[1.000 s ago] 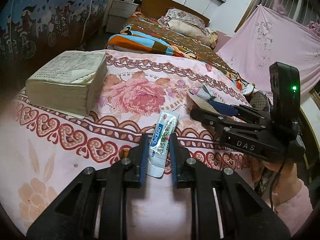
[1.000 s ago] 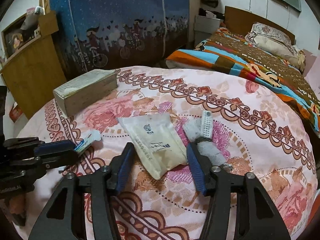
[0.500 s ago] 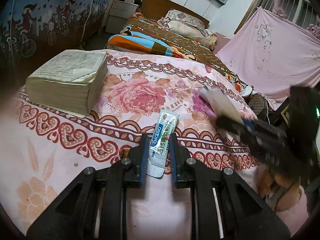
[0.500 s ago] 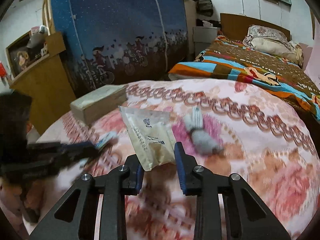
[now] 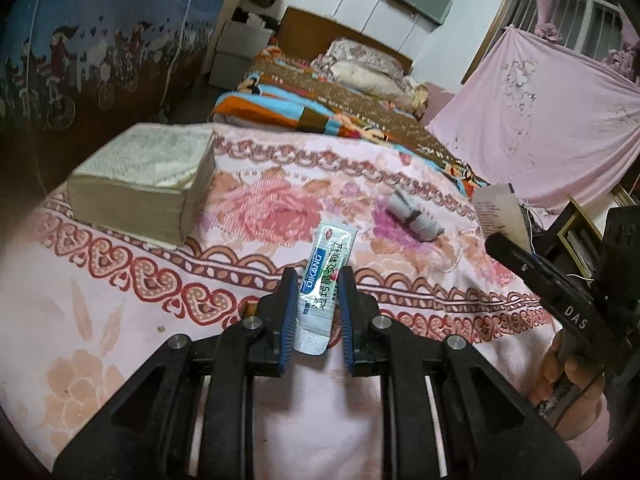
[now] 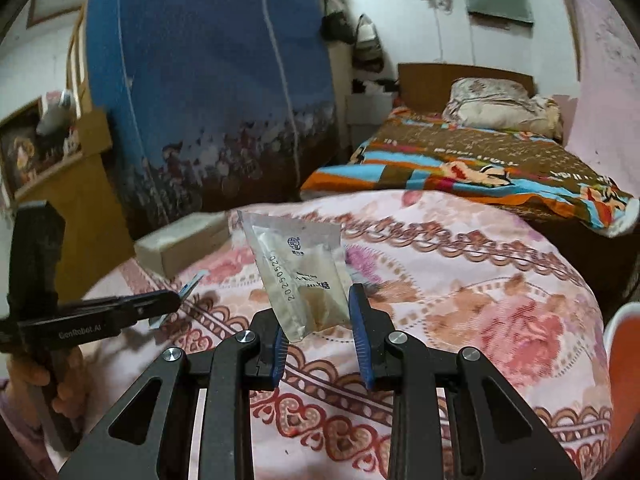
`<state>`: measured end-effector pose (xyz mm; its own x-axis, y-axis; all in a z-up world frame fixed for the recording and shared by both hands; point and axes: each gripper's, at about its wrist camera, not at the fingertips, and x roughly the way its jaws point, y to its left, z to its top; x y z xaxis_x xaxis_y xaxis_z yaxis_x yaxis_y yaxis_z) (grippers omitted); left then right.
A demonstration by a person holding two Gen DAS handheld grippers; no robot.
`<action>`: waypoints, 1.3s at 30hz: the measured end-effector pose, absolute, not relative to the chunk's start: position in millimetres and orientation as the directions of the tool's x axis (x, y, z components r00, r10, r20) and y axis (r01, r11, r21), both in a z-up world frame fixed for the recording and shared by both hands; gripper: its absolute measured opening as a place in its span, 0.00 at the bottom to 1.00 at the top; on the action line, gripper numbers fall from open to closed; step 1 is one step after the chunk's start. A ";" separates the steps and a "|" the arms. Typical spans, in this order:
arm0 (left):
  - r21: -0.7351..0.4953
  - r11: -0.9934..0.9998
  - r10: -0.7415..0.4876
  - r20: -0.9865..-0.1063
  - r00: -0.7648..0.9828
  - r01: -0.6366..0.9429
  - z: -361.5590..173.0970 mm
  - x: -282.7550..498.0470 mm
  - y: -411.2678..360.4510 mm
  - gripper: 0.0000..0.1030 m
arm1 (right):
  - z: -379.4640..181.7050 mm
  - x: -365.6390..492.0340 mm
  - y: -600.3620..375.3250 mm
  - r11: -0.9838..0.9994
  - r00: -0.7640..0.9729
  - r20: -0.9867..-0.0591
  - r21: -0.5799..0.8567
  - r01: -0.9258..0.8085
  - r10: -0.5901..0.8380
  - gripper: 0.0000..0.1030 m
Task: Collect trash
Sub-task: 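Lift the toothpaste tube and paper packet and carry both over the orange basin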
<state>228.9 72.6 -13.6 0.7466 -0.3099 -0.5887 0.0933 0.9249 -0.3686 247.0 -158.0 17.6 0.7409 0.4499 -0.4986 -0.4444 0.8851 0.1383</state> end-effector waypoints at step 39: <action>-0.145 0.975 -0.205 -0.291 0.935 0.169 59.3 177.4 -6.1 0.05 | 60.1 176.1 -230.4 0.923 0.921 -0.125 0.160 -0.349 0.369 0.25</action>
